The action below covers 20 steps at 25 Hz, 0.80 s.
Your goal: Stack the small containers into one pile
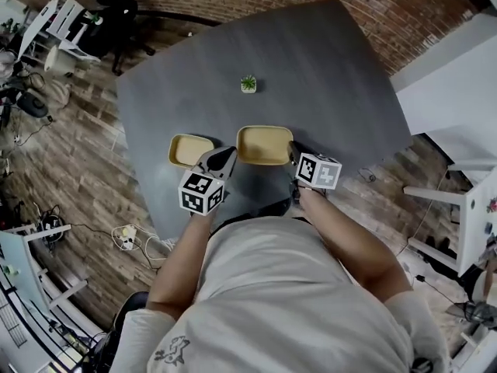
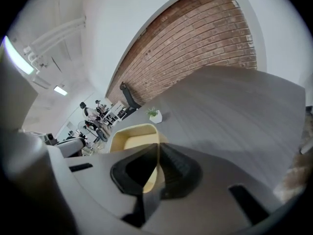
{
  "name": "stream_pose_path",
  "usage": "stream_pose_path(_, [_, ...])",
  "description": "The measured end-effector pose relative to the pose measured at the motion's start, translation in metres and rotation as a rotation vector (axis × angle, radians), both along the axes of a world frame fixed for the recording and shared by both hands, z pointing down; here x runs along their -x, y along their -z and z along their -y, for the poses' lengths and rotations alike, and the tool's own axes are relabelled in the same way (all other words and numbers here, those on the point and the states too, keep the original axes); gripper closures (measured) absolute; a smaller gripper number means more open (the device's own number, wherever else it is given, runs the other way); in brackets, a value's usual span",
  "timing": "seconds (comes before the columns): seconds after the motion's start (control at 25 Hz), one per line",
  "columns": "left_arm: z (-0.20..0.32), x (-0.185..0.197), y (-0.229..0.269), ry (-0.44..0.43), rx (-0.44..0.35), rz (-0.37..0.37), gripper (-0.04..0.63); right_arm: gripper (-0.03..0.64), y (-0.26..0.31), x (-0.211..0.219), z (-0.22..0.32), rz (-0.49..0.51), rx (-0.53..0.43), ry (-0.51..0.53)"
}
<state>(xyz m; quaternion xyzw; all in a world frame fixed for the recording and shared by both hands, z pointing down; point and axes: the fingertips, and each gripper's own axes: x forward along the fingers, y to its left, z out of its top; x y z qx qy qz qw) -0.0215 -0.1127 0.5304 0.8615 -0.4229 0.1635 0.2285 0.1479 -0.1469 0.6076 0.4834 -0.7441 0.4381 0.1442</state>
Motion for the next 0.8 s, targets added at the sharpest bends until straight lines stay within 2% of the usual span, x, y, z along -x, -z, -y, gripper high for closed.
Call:
stream_pose_path(0.4, [-0.029, 0.031, 0.014, 0.167, -0.022, 0.02, 0.583, 0.597, 0.02, 0.022, 0.001, 0.033, -0.035, 0.138])
stream_pose_path(0.8, [-0.041, 0.073, 0.029, 0.164, -0.066, 0.026, 0.583, 0.597, 0.025, 0.049, -0.015, 0.031, -0.03, 0.125])
